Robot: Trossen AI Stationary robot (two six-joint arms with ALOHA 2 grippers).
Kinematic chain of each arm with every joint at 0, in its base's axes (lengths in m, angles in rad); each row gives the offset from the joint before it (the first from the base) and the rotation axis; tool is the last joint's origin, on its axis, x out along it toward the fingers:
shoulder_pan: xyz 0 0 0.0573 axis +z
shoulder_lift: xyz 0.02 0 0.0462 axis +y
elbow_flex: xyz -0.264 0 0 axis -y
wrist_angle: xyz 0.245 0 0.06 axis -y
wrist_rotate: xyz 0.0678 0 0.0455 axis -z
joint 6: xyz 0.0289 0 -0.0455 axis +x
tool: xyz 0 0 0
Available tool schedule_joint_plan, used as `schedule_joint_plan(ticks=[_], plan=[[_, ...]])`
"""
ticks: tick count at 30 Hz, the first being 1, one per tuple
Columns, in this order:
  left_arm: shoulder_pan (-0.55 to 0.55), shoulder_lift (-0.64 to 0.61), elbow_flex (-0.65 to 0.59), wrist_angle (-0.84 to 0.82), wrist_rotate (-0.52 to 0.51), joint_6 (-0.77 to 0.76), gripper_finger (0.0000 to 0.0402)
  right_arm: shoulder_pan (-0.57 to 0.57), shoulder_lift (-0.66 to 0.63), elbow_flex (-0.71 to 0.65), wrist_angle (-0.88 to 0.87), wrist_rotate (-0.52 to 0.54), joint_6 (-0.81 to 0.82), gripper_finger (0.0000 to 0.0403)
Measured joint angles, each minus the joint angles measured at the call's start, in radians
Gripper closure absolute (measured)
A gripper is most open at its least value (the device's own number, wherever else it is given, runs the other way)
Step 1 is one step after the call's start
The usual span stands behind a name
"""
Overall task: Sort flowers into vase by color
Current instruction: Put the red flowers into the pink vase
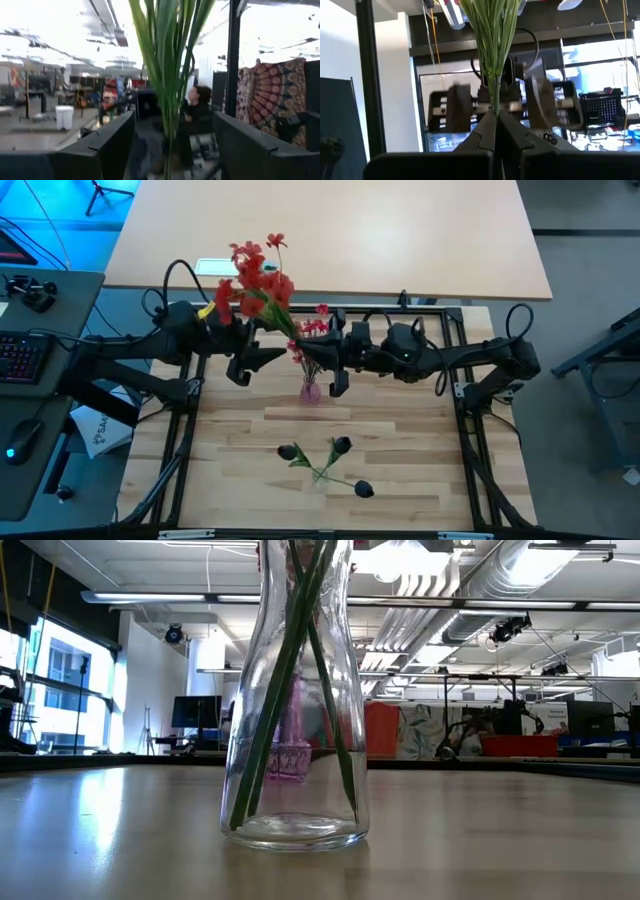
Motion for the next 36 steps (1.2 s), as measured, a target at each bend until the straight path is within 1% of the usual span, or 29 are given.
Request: schedule_joint_plan(ticks=[4,7,11,14,17,23,26,31,33,36], plan=[[0.0,0.03,0.0,0.042,0.0,0.005,0.0148,0.003,0.017,-0.001,0.047,0.002,0.003,0.0403],[0.0,0.068,0.0,0.074,0.029,-0.007,0.0148,0.004,0.029,-0.001,0.058,0.002,0.012,0.0403],[0.0,0.1,0.0,0.099,0.027,-0.013,0.0148,0.008,0.033,-0.002,0.033,0.002,0.012,0.0403],[0.0,0.099,0.0,0.109,0.017,-0.003,0.0161,0.012,0.031,-0.002,0.03,0.002,0.005,0.0403],[0.001,0.089,0.0,0.106,0.015,0.016,0.0198,0.012,0.031,-0.002,0.029,0.003,-0.007,0.0403],[0.001,0.055,0.0,0.05,0.015,0.077,0.0311,0.012,0.031,-0.002,0.037,0.003,-0.008,0.0403],[0.001,0.053,0.0,0.04,0.015,0.077,0.0352,0.012,0.031,-0.002,0.041,0.006,-0.008,0.0403],[0.001,0.053,0.0,0.036,0.024,0.091,0.0389,0.009,0.029,-0.002,0.022,0.004,0.003,0.0403],[0.001,0.053,0.0,0.037,0.024,0.085,0.0396,0.009,0.029,-0.002,0.022,0.005,-0.001,0.0402],[0.001,0.053,0.0,0.024,0.023,0.082,0.0398,0.012,0.029,-0.002,0.017,0.059,0.035,0.0386]])
